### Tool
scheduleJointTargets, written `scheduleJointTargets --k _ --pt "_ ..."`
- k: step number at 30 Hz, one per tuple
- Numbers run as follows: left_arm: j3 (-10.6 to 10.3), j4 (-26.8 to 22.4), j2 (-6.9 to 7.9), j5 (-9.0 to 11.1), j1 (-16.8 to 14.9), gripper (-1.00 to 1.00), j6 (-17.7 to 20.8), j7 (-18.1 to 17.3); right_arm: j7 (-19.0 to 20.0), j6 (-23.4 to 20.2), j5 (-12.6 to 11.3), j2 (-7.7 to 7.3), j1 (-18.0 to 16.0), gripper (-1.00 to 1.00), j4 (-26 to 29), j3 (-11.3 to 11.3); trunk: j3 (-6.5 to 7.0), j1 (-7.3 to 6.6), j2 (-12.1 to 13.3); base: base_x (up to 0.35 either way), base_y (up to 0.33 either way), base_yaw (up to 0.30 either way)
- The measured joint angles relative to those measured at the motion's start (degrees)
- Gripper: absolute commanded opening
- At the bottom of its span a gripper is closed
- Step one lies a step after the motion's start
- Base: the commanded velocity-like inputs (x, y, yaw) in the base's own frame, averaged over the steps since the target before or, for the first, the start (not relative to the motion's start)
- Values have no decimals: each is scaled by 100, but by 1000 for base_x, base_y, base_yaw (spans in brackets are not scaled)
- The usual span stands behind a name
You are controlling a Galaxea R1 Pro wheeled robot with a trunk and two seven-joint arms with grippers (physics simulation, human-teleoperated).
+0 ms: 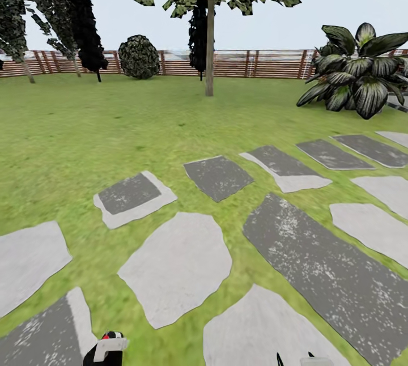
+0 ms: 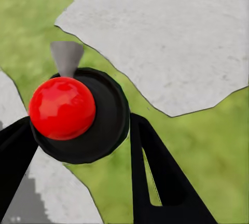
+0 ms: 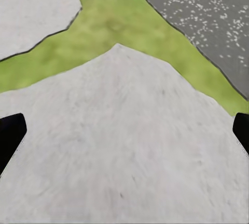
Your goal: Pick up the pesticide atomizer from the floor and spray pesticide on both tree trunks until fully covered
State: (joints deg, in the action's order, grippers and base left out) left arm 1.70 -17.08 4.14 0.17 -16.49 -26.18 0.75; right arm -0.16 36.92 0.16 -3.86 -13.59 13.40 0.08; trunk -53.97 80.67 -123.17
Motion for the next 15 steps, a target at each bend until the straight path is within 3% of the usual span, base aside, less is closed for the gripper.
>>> scheduleJointTargets --k 15 --pt "1 7 7 0 0 -100 0 0 0 0 0 0 0 100 0 0 0 0 0 339 0 0"
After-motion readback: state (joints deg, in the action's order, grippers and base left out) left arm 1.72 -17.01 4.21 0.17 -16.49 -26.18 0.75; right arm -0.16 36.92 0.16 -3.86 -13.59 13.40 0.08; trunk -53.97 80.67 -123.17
